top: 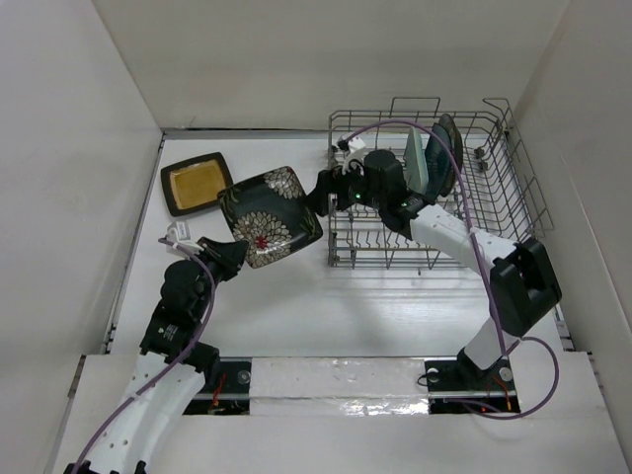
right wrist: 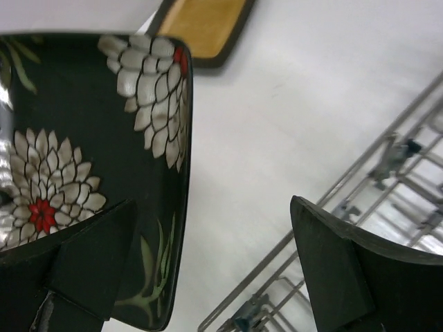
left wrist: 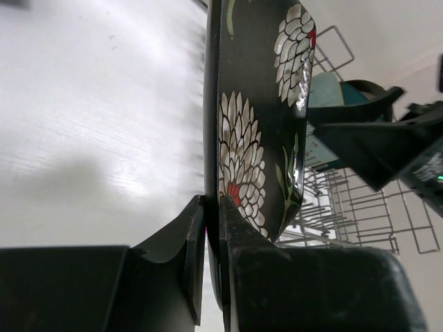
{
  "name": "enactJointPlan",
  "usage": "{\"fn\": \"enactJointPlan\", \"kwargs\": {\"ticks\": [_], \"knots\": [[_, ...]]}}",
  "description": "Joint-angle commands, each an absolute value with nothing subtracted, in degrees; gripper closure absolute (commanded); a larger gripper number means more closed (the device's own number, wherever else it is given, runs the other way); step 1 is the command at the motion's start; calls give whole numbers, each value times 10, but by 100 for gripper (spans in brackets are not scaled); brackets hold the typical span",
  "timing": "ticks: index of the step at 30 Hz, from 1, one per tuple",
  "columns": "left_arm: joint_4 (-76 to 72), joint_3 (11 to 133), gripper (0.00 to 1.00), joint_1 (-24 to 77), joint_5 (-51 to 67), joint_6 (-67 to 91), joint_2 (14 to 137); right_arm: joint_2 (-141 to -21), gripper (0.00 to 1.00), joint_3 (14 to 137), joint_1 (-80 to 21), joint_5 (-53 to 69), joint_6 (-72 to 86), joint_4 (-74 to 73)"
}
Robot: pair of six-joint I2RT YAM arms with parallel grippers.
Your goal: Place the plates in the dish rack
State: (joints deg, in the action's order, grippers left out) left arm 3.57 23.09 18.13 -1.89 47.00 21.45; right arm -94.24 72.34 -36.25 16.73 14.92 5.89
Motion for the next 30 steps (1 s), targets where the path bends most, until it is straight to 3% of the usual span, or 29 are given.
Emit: {"fn": "enactJointPlan", "kwargs": {"ticks": [1, 8, 11, 14, 15, 18, 20, 21, 22, 23, 25, 27, 30], "knots": [[-93, 295, 100, 178, 20, 475, 194, -952, 3, 750, -363, 276, 150, 73], [-148, 287, 100, 178, 81, 507, 196, -969, 8, 730, -369, 380, 186, 143], [-163, 295, 100, 178, 110, 513, 206, -974, 17, 705, -357, 428, 236, 215], [-156, 305, 100, 178, 119, 505, 212, -977, 35, 682, -345, 465, 289, 286], [-151, 308, 100, 178, 113, 503, 213, -977, 51, 677, -340, 470, 314, 315], [-132, 313, 100, 178, 98, 486, 212, -966, 86, 652, -330, 460, 347, 345], [-117, 322, 100, 178, 88, 464, 210, -942, 99, 635, -324, 426, 355, 351], [-110, 326, 99, 178, 84, 456, 211, -933, 100, 630, -324, 425, 357, 350], [-98, 330, 91, 178, 80, 447, 213, -924, 100, 627, -324, 405, 357, 348], [-92, 336, 73, 178, 78, 425, 218, -914, 100, 624, -324, 396, 360, 347], [-74, 356, 57, 178, 76, 404, 228, -892, 100, 623, -310, 382, 367, 346], [-59, 373, 42, 178, 76, 369, 247, -880, 100, 627, -302, 373, 382, 345], [-30, 407, 31, 178, 66, 331, 260, -857, 100, 641, -274, 338, 391, 326]]}}
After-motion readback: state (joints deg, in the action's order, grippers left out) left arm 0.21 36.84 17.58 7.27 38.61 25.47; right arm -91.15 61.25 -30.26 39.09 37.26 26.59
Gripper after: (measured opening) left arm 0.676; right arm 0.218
